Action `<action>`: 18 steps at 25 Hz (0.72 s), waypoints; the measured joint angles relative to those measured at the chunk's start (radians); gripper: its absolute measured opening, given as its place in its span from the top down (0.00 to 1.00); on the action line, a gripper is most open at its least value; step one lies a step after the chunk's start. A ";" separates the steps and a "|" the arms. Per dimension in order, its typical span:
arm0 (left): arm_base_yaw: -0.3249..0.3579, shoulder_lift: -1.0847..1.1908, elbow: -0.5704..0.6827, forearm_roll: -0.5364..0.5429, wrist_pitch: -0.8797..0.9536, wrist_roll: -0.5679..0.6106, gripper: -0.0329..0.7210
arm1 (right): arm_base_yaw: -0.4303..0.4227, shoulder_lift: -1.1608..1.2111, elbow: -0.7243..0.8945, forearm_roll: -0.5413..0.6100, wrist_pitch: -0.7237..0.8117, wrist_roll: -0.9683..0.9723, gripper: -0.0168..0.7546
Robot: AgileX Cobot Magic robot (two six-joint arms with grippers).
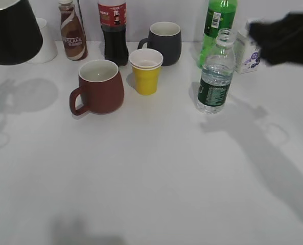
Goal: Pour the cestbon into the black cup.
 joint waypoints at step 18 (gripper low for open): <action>-0.028 -0.080 0.014 0.052 0.147 -0.023 0.91 | 0.021 0.368 0.040 -0.078 -0.206 0.168 0.17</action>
